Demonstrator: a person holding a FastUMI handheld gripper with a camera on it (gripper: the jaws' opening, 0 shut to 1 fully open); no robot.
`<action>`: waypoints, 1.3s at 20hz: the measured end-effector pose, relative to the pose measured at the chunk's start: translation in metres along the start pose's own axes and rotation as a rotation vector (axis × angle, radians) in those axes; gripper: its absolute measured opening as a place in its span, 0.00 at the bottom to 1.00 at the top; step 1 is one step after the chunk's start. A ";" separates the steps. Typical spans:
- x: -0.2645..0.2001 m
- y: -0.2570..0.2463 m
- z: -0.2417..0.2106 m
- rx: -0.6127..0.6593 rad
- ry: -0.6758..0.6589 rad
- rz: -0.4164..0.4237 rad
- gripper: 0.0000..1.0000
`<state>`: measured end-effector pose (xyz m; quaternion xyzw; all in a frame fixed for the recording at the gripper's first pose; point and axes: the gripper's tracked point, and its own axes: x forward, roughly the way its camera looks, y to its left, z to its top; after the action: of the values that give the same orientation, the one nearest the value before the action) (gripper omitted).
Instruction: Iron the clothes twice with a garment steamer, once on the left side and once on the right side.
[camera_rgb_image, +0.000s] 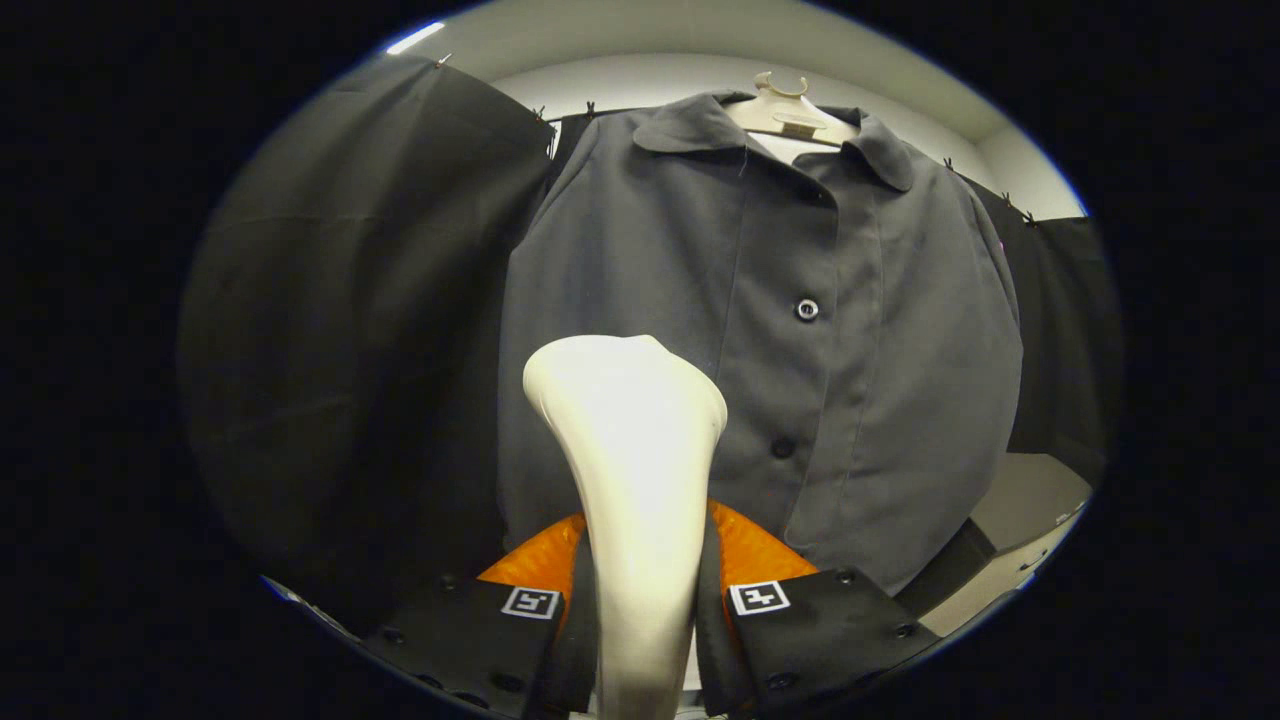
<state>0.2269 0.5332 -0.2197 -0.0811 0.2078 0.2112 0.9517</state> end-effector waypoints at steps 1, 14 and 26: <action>0.001 0.003 -0.016 -0.008 0.026 0.007 0.48; -0.037 0.014 -0.070 -0.021 0.117 0.051 0.48; -0.201 -0.100 0.080 0.053 -0.193 -0.046 0.48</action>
<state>0.1338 0.3883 -0.0541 -0.0399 0.1187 0.1905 0.9737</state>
